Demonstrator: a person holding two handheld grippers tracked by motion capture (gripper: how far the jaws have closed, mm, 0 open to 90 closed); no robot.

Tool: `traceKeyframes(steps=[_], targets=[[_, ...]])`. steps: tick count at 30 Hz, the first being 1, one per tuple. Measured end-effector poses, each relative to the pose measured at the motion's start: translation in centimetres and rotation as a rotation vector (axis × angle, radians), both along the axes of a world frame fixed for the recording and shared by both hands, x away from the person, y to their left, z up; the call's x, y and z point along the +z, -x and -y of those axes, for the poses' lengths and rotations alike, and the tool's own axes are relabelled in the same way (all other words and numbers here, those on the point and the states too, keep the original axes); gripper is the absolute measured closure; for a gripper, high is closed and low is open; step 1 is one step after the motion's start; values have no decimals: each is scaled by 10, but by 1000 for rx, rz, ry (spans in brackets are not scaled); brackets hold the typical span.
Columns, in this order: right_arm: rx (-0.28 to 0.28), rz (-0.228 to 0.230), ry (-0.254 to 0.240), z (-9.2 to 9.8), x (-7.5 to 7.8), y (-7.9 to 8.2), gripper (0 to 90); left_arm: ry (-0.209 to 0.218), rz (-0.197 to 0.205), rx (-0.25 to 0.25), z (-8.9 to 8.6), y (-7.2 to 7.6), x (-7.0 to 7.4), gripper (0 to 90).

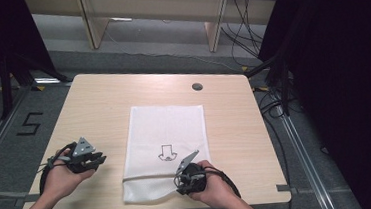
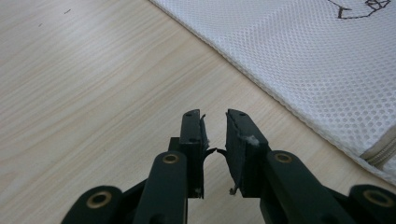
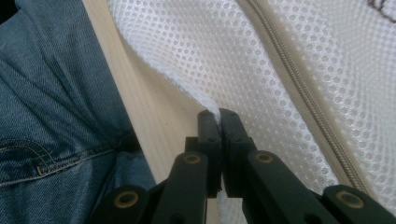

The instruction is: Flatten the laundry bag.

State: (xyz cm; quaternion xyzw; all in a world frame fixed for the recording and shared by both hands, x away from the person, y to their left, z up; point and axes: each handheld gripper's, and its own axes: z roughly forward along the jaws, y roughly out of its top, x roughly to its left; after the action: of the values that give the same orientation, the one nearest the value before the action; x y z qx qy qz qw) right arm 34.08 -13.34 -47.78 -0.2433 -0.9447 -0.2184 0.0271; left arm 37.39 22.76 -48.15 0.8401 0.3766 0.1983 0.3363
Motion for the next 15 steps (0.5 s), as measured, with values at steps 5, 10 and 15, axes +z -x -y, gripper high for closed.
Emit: traceKeyframes(steps=[5, 10, 15], targets=[[5, -1, -8, -2, 1, 2, 892, 0, 2, 0, 0, 0, 0, 760], [40, 0, -15, -7, 0, 5, 883, 15, 3, 4, 3, 0, -1, 760], [22, -17, -55, -9, 9, 8, 755, 40, 7, -2, 6, 1, 0, 767]])
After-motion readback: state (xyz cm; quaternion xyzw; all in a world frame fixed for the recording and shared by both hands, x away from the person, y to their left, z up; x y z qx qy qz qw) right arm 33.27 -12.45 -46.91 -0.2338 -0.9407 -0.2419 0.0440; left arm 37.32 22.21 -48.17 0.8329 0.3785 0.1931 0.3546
